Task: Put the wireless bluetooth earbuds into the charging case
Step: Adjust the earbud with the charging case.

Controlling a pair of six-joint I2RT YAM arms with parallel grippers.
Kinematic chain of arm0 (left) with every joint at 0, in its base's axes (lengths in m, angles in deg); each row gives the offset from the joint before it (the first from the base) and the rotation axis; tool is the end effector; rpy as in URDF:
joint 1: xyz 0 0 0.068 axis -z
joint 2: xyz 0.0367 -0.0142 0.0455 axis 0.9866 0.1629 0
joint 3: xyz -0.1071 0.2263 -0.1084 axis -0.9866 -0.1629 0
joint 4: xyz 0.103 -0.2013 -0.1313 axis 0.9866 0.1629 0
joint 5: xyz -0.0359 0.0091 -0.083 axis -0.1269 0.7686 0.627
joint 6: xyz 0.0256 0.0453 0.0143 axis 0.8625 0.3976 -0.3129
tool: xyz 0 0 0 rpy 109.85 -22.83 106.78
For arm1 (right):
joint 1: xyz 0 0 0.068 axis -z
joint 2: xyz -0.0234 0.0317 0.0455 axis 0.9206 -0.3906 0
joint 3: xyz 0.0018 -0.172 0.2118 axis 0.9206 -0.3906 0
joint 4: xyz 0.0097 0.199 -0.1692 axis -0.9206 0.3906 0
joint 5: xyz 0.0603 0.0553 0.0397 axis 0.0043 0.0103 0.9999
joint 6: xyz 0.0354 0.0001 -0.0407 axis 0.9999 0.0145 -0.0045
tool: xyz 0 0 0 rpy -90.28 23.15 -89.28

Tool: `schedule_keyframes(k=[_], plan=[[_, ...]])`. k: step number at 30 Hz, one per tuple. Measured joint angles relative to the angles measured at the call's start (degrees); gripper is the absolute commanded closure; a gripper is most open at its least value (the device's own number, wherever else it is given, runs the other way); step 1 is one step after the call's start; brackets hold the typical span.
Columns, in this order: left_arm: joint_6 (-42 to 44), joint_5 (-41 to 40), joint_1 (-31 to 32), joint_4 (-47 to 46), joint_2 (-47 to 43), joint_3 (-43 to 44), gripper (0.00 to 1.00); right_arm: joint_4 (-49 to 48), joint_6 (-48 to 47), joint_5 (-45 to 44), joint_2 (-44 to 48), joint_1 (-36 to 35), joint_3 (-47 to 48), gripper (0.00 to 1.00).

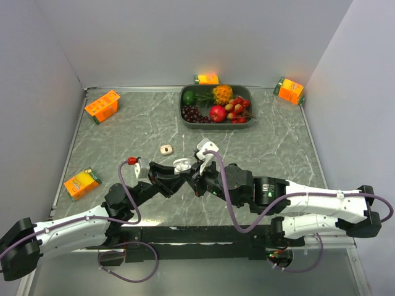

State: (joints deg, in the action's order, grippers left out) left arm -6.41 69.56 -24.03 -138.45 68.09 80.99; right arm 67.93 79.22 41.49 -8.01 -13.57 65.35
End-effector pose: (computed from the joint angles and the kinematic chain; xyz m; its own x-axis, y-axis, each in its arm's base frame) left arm 0.0920 -0.1430 0.2584 -0.1521 -0.4957 -0.8551 0.8745 0.3356 -0.3501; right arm 0.0542 0.2354 0.3906 -0.2170 -0.0633 -0.9741 -0.8010 0.5819 0.1406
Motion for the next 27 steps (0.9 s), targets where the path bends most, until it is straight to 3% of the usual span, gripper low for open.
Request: schedule_keyframes(k=[27], plan=[[0.5,1.4,-0.1,0.3,-0.1,0.0,0.99,2.6,1.7,0.2,-2.3,2.5,2.6,1.00]])
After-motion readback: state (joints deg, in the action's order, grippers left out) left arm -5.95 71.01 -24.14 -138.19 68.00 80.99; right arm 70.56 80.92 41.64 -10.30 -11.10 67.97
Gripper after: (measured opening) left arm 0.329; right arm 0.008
